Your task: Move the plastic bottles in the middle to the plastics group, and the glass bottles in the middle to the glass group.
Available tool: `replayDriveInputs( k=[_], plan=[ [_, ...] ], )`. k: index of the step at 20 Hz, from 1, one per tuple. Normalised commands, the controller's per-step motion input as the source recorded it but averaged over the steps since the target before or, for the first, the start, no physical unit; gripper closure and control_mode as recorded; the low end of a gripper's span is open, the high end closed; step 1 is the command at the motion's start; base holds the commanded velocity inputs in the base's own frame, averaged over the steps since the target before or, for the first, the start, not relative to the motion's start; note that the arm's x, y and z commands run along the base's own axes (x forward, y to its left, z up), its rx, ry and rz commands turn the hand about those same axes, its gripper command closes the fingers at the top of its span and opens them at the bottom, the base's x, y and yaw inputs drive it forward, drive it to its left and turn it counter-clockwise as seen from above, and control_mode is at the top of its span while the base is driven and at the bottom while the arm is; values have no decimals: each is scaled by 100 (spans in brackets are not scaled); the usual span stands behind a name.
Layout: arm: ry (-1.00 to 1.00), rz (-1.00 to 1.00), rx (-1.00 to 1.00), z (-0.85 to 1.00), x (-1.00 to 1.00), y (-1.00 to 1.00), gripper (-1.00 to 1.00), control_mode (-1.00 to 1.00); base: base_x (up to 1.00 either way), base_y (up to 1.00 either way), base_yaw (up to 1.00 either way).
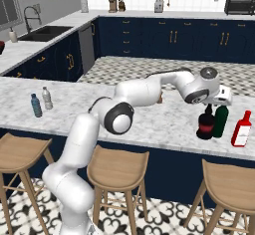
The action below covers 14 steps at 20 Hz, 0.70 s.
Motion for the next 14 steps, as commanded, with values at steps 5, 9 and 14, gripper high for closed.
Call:
replayDriveInputs(
  k=[5, 9, 14],
  plan=[
    [-3, 0, 0, 25, 0, 14, -100, -100, 0, 0, 0],
    [-5, -2, 0, 39, -17, 43, -100, -100, 0, 0, 0],
    [0, -1, 0, 12, -44, 61, -100, -100, 0, 0, 0]
  ],
)
